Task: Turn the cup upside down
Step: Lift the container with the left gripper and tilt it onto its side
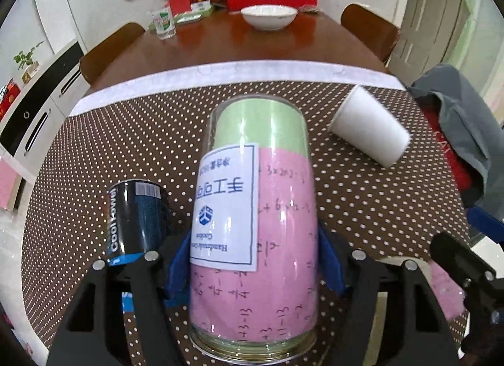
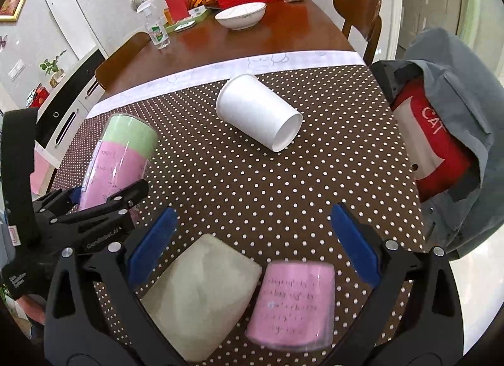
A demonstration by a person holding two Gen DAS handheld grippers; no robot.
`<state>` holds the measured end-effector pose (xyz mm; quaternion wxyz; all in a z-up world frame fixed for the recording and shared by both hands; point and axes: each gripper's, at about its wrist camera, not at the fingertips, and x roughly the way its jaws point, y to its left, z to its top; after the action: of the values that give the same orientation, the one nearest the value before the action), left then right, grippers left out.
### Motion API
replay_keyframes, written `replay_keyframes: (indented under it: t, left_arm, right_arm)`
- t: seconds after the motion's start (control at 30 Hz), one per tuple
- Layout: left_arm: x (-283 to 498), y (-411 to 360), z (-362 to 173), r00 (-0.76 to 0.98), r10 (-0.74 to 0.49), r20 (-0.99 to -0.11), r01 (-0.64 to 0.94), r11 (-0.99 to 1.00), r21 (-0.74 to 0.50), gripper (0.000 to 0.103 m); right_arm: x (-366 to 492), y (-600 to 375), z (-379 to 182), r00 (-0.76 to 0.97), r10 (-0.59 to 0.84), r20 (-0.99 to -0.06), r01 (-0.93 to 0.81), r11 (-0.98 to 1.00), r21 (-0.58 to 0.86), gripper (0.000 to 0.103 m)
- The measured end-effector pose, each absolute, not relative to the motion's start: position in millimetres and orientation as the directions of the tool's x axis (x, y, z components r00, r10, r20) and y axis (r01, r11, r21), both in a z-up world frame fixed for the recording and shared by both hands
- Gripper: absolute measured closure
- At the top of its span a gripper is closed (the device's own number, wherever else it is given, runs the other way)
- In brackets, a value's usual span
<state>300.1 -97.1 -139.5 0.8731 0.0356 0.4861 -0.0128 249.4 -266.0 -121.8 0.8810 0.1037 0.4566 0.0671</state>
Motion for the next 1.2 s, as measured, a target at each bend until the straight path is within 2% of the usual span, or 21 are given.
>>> replay_keyframes:
  t: [0.63,0.87,1.2]
  left_arm:
    - [184.9,-69.7,-75.8,0.667,-0.028,-0.745,0.076,0.997,0.03,0.035]
    - [147.7,-53.0,-79.9,0.674,-0.017,-0.738,0.062,0.997,0.034,0.035]
    - [121.3,-23.9,-111.1,0.633,-0.015,-0.774,0.038,0.999,0.011,0.035]
  right_arm:
    - [160.6,-232.8,-83.8,0.659,0.218,-0.72,-0.066,0.97,0.233,0.006]
    - [132.1,-212.5,-91.0,0.649,0.228,-0.726,-0.081,0.969,0.232,0.006]
    - [115.1,-188.7,-119.3,0.608,0.223,-0.762,-0.079,0.972,0.222,0.006]
